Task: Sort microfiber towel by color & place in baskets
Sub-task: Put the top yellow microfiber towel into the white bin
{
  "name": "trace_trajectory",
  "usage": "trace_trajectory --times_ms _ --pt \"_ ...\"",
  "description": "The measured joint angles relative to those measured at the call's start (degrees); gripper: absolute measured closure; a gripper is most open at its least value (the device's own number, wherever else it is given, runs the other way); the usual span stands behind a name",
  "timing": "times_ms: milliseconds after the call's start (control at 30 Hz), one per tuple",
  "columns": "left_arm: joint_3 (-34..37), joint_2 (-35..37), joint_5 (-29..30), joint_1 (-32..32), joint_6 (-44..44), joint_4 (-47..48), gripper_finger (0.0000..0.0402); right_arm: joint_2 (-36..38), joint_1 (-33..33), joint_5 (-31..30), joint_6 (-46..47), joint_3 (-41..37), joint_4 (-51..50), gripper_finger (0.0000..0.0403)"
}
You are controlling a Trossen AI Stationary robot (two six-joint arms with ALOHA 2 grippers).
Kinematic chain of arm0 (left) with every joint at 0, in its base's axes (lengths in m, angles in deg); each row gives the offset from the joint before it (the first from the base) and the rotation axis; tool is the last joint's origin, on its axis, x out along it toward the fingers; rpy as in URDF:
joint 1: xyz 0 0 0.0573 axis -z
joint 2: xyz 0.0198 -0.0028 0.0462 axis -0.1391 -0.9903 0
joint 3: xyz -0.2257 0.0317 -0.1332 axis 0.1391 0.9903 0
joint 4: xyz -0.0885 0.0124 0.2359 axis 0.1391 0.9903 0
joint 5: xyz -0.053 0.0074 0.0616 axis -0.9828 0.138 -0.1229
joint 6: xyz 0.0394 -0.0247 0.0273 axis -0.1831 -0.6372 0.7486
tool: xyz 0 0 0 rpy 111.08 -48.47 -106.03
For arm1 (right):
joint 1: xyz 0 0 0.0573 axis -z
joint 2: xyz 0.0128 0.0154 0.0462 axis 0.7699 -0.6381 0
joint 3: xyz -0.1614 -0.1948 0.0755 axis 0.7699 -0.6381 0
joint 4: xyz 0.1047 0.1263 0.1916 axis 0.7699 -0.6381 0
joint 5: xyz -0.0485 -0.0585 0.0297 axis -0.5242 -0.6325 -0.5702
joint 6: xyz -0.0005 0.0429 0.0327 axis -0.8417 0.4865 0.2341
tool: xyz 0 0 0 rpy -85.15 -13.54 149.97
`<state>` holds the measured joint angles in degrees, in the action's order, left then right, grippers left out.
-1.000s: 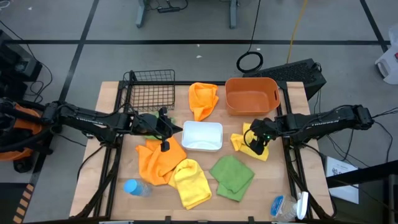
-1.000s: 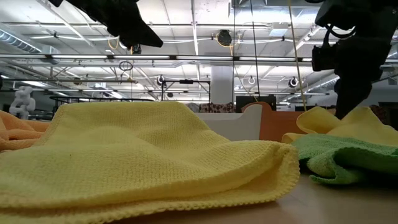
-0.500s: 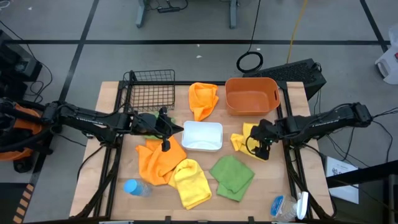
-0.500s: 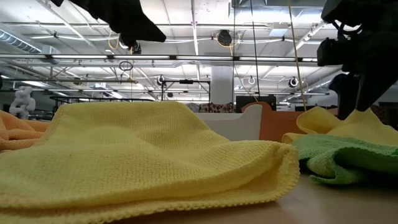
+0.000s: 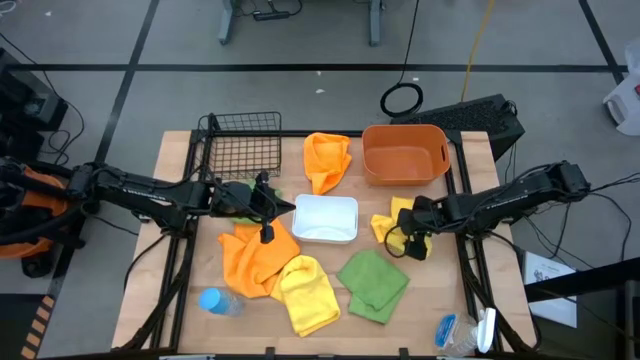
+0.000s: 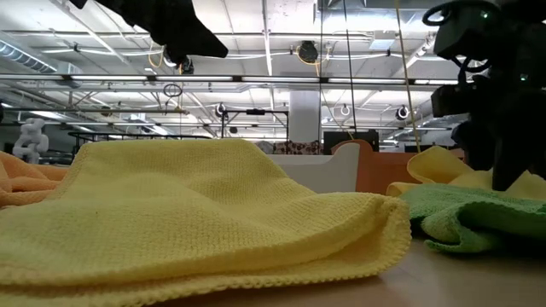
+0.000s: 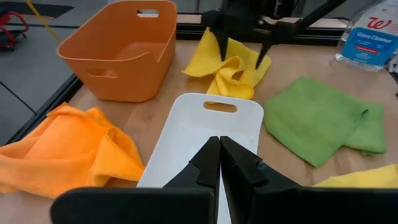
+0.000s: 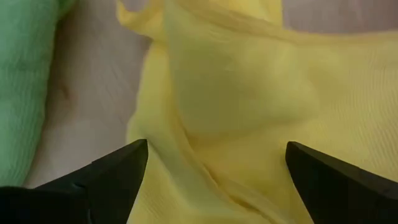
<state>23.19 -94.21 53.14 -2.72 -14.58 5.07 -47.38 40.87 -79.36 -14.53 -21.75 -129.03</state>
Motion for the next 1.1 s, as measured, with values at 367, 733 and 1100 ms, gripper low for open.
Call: trace_trajectory --times_ms 367,733,1100 --pt "0.00 0.00 0.17 0.00 0.03 0.10 0.0384 -7.44 -0.02 0.05 -2.47 0.00 6.81 0.0030" --pt "0.00 0.00 0.23 0.00 0.45 0.69 0.0384 -11.90 -0.05 -3.32 -2.41 0.24 8.86 0.0030" --pt "0.00 -2.42 0.13 0.00 0.43 1.80 0.0384 -14.25 -0.02 -4.61 1.04 0.89 11.90 0.0061"
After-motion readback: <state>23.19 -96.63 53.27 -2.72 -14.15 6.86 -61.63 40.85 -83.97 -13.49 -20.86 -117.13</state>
